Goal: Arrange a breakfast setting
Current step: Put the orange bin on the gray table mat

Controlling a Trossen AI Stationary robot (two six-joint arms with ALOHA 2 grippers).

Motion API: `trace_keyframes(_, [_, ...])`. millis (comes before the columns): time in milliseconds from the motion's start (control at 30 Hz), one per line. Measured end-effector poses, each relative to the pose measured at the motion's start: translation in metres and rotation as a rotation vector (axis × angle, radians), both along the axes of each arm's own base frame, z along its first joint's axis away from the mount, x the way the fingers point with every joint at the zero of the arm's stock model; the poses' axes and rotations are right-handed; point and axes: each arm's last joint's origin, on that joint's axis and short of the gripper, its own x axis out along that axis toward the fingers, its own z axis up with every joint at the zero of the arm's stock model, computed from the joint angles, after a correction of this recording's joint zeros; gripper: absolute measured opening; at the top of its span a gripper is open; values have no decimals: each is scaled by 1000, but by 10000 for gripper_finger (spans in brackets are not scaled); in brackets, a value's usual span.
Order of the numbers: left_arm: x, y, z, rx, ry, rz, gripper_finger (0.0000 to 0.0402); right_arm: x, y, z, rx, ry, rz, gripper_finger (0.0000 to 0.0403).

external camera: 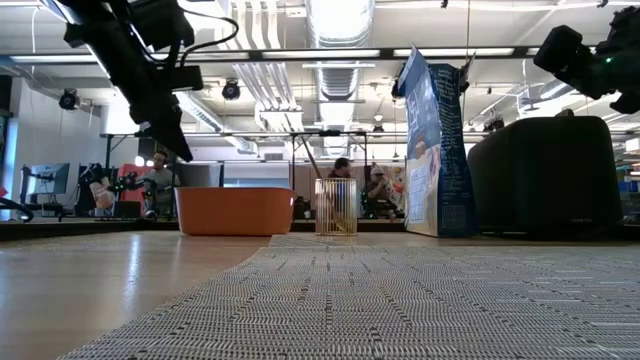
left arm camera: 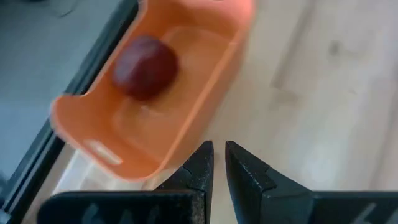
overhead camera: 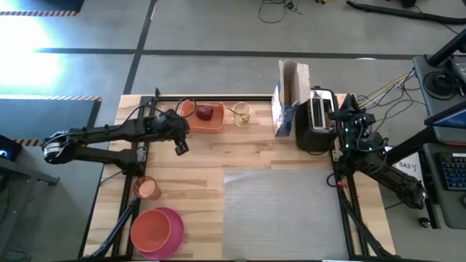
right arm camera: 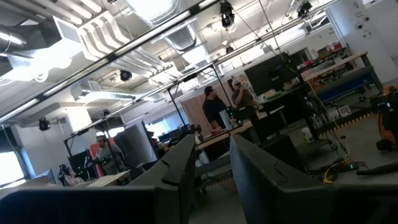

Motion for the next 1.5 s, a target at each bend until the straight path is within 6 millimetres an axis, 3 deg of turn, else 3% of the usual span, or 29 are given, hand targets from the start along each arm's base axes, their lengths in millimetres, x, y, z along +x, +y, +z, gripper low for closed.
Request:
trace_keyframes(133, [1, 4, 1, 2, -4, -115, 25, 0, 0, 0, 0, 0, 0, 91])
trace_keyframes(467, [3, 10, -1, -22, -26, -111, 32, 0, 0, 0, 0, 0, 0, 91])
trace_keyframes(900, [19, 20, -18, 13, 60, -181, 131, 0, 0, 0, 0, 0, 0, 91])
trace_keyframes(1300, [50, 57, -13, 69, 145, -170, 180, 0, 0, 0, 0, 0, 0, 91])
trace_keyframes(1500, [67, 73, -25, -56, 228, -195, 180, 0, 0, 0, 0, 0, 0, 91])
